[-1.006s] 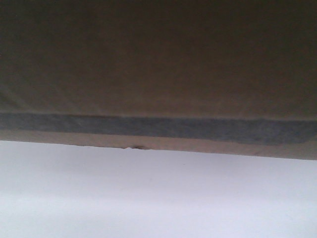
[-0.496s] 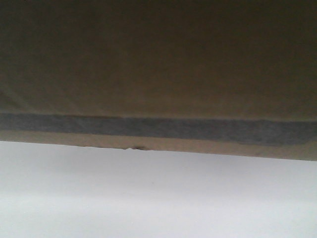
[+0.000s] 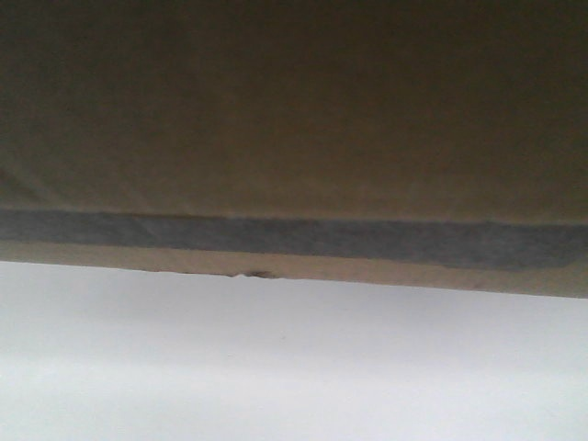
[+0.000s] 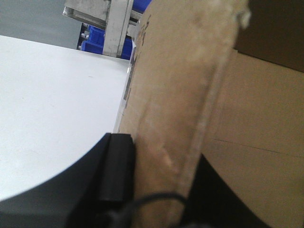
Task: Grab box from left shelf to table start
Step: 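Lower the box with both grippers onto the white table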
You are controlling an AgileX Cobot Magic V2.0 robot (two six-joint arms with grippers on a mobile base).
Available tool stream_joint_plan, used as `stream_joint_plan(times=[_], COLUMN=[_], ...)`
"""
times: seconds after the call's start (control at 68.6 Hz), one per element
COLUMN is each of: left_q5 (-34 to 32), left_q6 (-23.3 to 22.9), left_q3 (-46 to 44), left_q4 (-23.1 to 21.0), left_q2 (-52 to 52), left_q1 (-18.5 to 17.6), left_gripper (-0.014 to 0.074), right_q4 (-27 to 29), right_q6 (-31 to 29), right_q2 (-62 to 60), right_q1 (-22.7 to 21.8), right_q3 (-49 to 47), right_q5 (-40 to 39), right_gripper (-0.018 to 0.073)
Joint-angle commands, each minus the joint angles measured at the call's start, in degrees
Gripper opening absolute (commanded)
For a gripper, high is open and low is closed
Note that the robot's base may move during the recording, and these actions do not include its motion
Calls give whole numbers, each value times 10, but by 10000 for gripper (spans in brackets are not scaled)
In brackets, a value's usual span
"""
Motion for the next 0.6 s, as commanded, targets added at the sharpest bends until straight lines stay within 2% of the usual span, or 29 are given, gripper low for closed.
stream_joint_plan(times=[0.0,0.248,0.408,0.583], left_q5=[-56,-62,-101,-57], left_q6=[75,75,75,74], left_q3=[-21,-21,-29,-76], left_q4=[-74,-83,-80,-44], left_q2=[1,1,17,98], left_q1=[-14,-14,-14,-14], left_gripper=[-92,-92,-92,-92], right_q4=[-29,-29,-22,3], right_q6=[-31,-31,-27,-22], right_q2=[11,11,29,131], right_q1=[-2,-2,-2,-2], right_q3=[-16,-16,-22,-80], right_q5=[-100,-100,-108,-63], right_gripper=[62,62,62,62])
